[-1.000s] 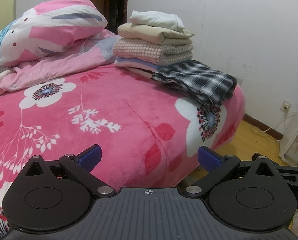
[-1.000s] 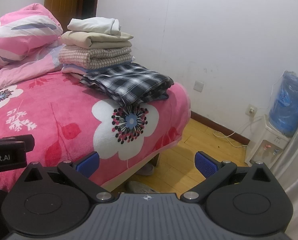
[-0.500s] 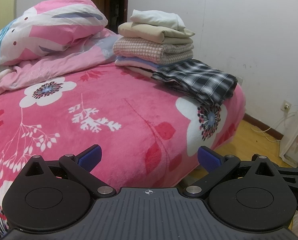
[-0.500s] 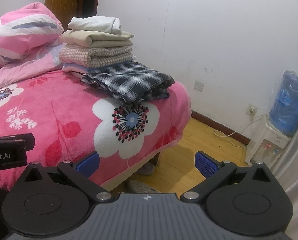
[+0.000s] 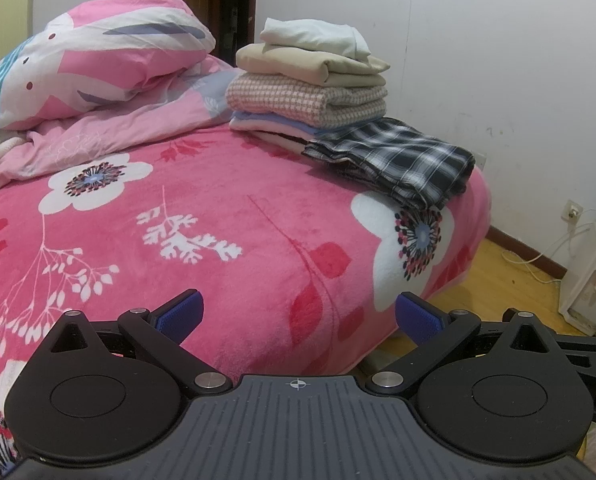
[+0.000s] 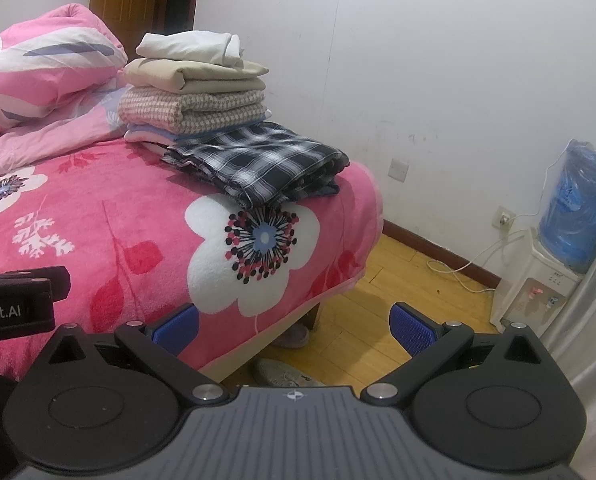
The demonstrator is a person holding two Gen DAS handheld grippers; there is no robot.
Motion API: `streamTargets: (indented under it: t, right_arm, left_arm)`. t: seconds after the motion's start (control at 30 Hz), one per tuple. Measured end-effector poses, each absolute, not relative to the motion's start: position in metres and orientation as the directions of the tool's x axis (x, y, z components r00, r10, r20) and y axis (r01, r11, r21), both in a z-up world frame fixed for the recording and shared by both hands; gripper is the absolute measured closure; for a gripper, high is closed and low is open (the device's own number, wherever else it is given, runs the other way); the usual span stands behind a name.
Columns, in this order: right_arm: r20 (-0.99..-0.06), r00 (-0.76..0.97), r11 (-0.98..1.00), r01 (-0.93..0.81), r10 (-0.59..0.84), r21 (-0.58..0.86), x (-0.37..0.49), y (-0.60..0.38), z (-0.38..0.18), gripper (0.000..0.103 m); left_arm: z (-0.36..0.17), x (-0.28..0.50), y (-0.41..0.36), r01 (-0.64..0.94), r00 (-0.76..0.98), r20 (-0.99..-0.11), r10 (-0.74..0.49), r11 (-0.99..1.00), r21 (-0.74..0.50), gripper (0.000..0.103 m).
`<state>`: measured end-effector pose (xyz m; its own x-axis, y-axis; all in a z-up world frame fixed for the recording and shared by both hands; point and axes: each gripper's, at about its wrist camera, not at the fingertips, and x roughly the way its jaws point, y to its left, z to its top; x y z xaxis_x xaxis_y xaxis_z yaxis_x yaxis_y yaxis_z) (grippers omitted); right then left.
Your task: Fold clothes
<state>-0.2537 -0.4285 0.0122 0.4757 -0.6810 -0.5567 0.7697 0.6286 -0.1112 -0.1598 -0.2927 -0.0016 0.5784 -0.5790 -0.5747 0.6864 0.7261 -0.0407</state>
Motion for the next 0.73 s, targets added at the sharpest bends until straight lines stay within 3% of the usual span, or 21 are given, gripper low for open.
streamTargets:
  t: [0.73]
  right_arm:
    - [-0.558, 0.477, 0.629, 0.770, -0.679, -0.108, -0.2522, -0.4288, 0.0105, 0.000]
  left_arm:
    - [-0.0014, -0.1594, -0.2938, 0.689, 0.579, -0.575, -0.578, 0.724, -0.035, 0.000]
